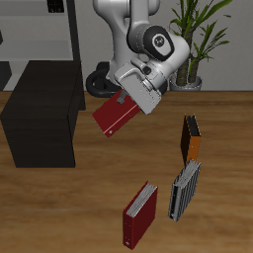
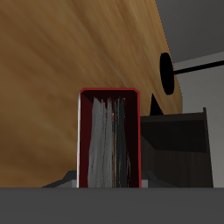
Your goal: Place the left red book in the top region of the shelf
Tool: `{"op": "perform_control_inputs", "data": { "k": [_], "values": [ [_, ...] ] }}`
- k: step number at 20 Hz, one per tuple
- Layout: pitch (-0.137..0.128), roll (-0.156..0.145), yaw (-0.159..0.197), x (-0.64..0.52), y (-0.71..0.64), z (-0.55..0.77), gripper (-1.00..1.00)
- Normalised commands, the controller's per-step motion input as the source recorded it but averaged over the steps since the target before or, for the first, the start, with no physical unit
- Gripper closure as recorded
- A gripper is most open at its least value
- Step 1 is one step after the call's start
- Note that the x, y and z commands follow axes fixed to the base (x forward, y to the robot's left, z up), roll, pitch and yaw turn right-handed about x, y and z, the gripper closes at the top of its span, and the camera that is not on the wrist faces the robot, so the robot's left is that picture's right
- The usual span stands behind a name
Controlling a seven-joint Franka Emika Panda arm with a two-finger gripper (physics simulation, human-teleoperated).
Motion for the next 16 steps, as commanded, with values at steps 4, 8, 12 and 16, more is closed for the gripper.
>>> {"op": "perform_control_inputs", "data": {
  "k": [4, 8, 12, 16],
  "values": [
    [-0.001, -0.052, 0.0, 0.02, -0.18, -0.04, 1.0],
    [0.011, -0.045, -0.007, 0.02, -0.19, -0.02, 1.0],
    [-0.004, -0.044, -0.019, 0.0, -0.15, 0.03, 1.0],
    [-0.015, -0.04, -0.015, 0.03, -0.13, 0.1, 1.0]
  ]
}}
